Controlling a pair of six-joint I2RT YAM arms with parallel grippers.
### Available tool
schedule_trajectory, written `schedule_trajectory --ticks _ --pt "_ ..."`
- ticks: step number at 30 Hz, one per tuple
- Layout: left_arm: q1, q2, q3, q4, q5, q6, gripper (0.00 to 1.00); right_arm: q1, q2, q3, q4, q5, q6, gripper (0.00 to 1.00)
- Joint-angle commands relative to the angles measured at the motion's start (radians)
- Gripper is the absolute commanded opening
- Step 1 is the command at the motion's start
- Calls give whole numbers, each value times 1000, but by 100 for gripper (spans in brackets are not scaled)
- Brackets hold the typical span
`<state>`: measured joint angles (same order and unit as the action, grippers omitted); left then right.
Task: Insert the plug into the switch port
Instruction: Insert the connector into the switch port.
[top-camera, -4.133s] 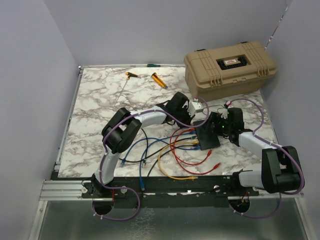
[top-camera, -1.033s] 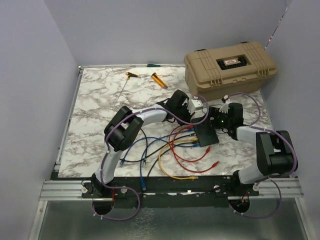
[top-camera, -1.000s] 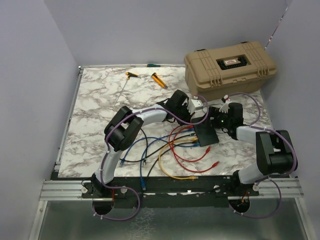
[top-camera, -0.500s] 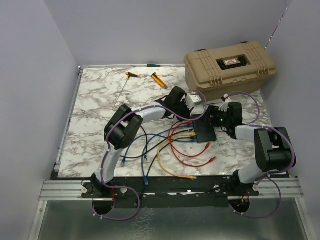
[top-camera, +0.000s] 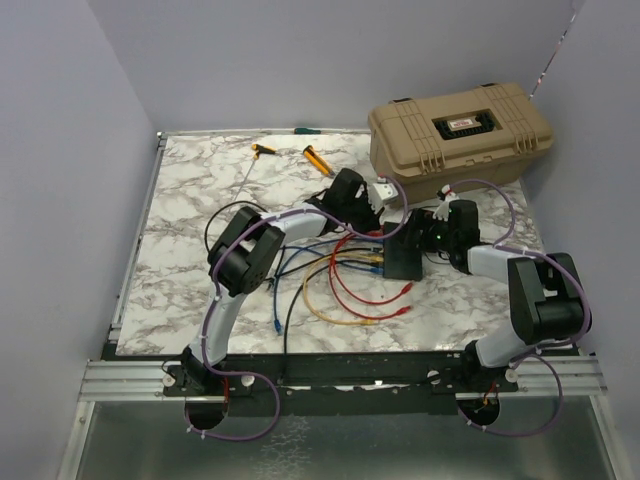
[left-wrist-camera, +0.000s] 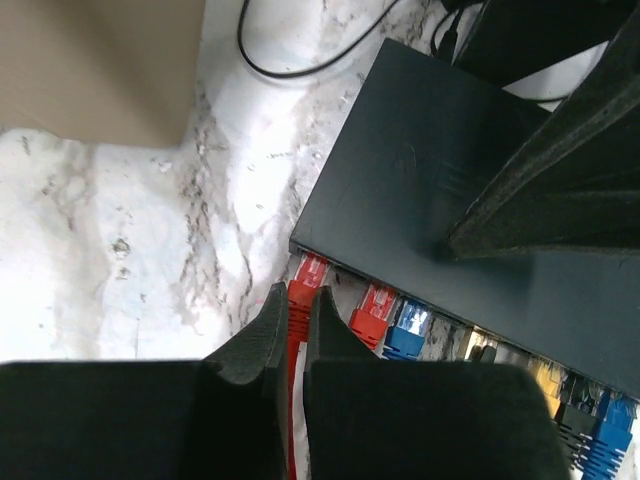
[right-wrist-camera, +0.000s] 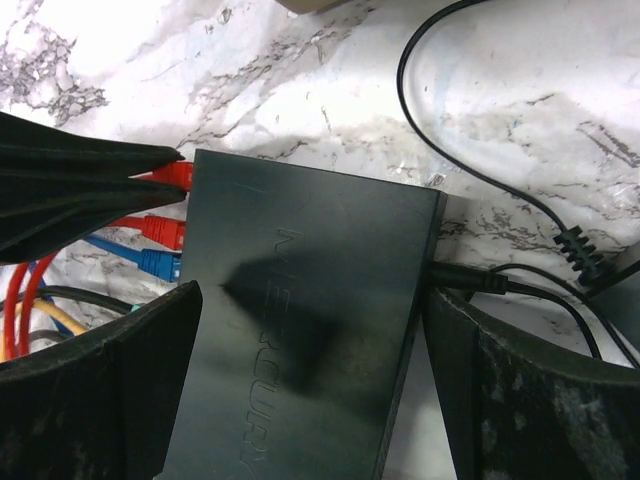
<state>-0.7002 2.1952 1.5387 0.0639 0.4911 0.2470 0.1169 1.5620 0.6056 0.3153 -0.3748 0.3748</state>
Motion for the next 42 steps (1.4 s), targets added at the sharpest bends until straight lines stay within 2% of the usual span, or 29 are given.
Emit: schedule_trajectory --ticks 1,5,14,19,21,24,27,31,35,37,40,42 --pt "-76 -50 -35 186 229 -7 0 106 -13 18 -170 -215 65 92" --pt "-88 -68 -85 143 237 28 0 105 4 41 -167 -255 38 92" --pt "-120 -75 -65 85 229 74 0 110 53 50 -108 -411 5 91" --pt "-133 -73 -54 83 226 82 0 121 56 65 -155 -401 -36 92" --pt "-132 -80 -69 83 185 79 9 121 18 59 -170 -341 -37 92" --pt "-122 -113 -112 85 120 78 11 121 -62 52 -206 -225 -39 92" --pt "-94 -162 -160 108 76 56 19 120 -138 62 -272 -102 -56 93" --pt "-48 -230 -226 140 32 22 34 121 -233 66 -355 85 -43 94" --pt "-23 -302 -287 157 -43 -3 45 120 -337 49 -409 269 -16 96" --pt "-17 -345 -320 171 -84 -22 55 119 -391 39 -432 342 -7 97" --pt "-18 -420 -363 192 -181 -70 65 119 -467 39 -481 428 -4 98" --pt "-17 -483 -393 211 -257 -119 78 119 -529 40 -511 474 -1 98"
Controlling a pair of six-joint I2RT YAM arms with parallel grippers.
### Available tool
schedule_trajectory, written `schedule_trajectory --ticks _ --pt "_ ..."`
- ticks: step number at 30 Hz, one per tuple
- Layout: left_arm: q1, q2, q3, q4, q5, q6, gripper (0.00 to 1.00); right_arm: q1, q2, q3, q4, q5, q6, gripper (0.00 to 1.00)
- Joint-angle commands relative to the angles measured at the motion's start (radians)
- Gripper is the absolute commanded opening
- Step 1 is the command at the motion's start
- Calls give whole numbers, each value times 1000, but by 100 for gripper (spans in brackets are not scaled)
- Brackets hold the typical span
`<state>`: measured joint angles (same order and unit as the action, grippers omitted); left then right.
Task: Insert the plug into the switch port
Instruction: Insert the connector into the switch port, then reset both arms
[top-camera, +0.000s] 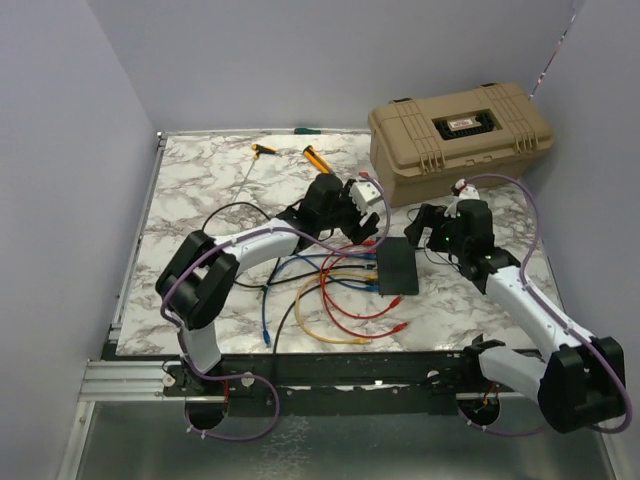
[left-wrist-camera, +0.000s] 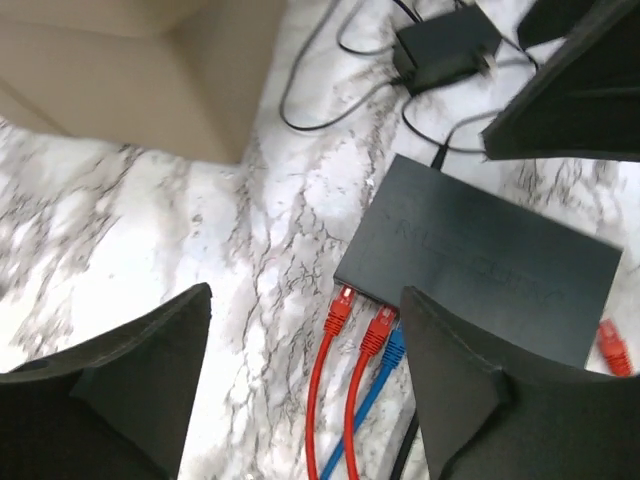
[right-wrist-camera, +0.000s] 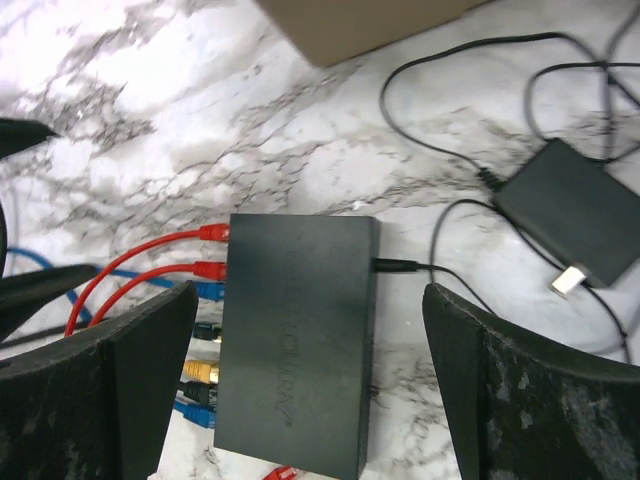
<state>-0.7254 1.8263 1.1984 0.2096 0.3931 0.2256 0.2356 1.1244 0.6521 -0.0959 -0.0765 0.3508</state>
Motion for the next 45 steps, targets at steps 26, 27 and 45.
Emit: schedule_trajectory --ticks 26,27,45 --pt "6 -986 -232 -426 -936 -572 99 0 -657 181 -478 482 -59 100" --pt "6 -1006 -226 -436 -942 -556 99 0 -672 184 -482 489 -76 100" --pt "103 -1268 -426 -397 -1117 -334 99 0 -974 35 -361 596 -164 100"
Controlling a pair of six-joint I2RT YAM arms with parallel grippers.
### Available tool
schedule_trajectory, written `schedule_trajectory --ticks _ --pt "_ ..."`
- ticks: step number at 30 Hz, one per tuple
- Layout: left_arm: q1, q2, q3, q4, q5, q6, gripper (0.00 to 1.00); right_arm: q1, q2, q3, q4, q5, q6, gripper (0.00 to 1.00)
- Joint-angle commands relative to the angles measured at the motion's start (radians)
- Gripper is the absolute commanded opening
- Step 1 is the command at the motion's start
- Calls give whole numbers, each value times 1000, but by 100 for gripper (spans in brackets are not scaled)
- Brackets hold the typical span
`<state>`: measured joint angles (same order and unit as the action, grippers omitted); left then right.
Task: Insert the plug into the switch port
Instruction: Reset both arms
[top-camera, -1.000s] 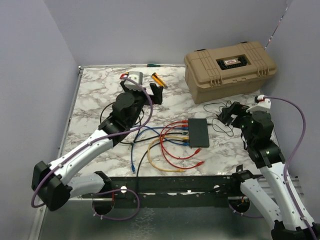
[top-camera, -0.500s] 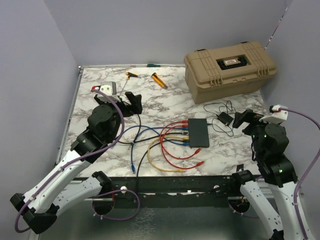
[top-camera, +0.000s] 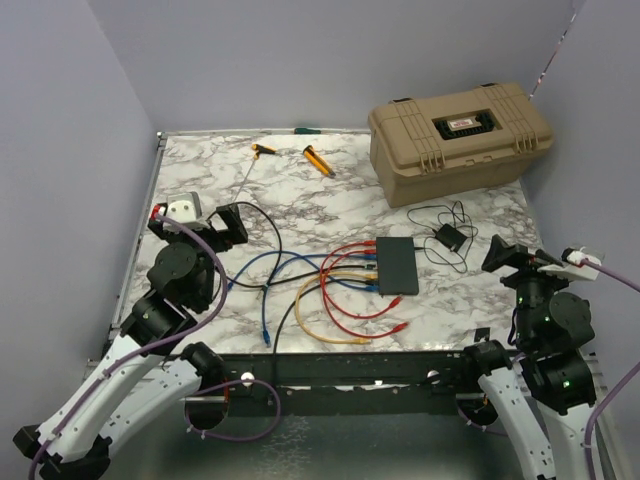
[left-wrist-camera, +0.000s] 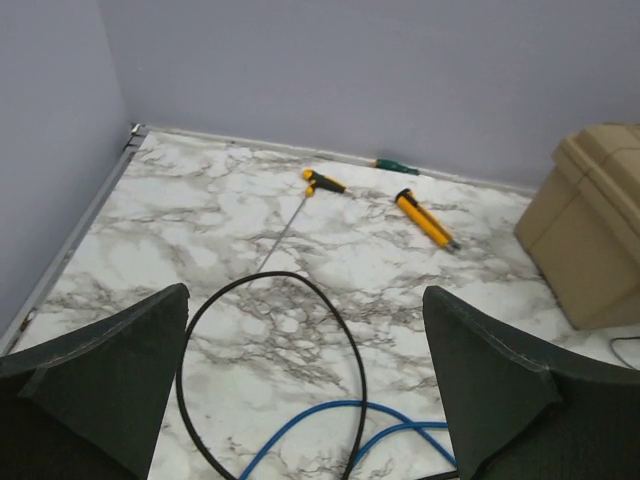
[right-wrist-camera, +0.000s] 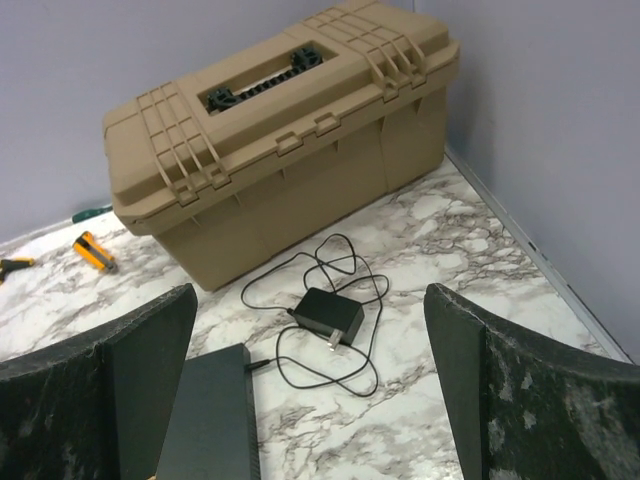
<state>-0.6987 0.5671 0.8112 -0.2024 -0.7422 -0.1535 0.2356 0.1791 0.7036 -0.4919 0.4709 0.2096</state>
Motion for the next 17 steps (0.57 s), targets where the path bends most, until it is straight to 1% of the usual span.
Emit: schedule_trajectory --ticks 1,5,8,17 --pt "107 -8 -46 16 48 34 99 0 -31 -18 29 45 -22 100" --pt "207 -11 -56 20 174 0 99 1 -33 -16 28 -9 -42 100" --pt "239 -19 -61 20 184 -8 99 1 -28 -13 26 1 -45 100" --pt "277 -47 -80 27 207 -17 99 0 -42 -15 30 -3 -47 100"
